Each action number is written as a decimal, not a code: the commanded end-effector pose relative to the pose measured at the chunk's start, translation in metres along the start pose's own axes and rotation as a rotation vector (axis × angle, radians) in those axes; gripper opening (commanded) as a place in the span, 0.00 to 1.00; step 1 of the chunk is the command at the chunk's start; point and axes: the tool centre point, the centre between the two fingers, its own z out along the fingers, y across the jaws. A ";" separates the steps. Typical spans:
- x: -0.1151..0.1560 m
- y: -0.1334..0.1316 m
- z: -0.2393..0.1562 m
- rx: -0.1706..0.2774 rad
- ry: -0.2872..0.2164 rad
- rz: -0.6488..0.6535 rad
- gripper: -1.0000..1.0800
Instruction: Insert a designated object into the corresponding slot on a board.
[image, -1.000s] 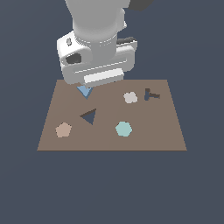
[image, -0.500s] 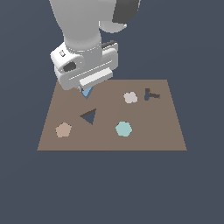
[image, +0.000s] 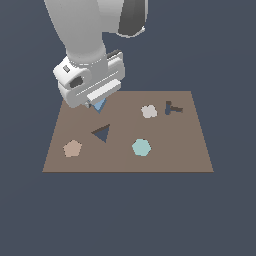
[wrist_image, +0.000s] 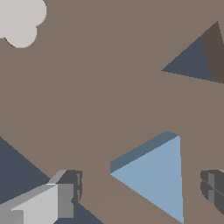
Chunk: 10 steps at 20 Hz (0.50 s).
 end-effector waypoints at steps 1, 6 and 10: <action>-0.003 0.002 0.003 0.000 0.002 -0.023 0.96; -0.005 0.004 0.006 0.000 0.003 -0.042 0.96; -0.005 0.004 0.007 0.000 0.002 -0.039 0.96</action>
